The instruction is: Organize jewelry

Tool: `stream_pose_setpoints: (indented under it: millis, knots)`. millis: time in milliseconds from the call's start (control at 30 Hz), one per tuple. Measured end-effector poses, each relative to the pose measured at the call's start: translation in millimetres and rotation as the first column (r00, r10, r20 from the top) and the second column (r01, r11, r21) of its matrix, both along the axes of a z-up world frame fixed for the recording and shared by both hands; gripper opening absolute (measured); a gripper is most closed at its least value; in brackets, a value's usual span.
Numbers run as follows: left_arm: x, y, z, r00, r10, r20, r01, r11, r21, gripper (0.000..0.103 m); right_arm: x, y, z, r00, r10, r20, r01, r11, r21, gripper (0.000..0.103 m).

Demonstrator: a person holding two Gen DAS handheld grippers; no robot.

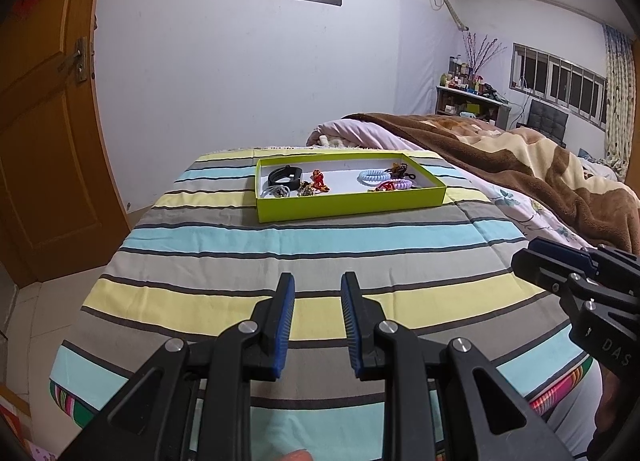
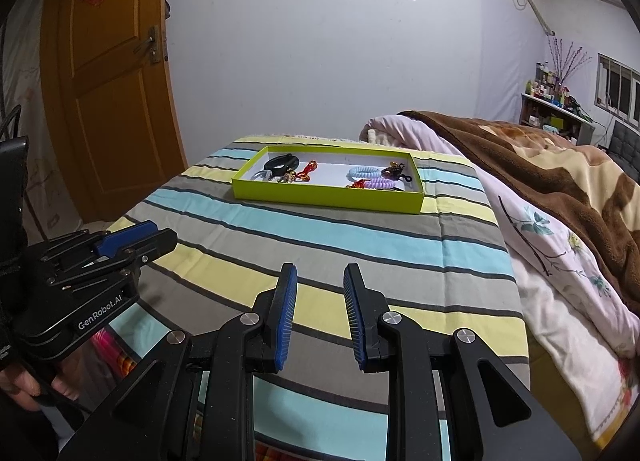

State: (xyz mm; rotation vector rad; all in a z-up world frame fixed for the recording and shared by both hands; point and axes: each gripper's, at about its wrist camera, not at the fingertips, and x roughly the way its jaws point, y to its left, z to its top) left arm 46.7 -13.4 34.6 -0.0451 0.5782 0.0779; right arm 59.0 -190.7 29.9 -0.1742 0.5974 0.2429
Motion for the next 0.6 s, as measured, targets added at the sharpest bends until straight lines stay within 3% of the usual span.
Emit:
stream_pose_setpoints:
  millis: [600]
  knots:
    - [1.2, 1.2, -4.8, 1.000, 0.004, -0.021, -0.004, 1.000, -0.015, 0.025, -1.0, 1.2, -0.5, 1.000, 0.002, -0.002, -0.002, 1.000, -0.003, 0.025]
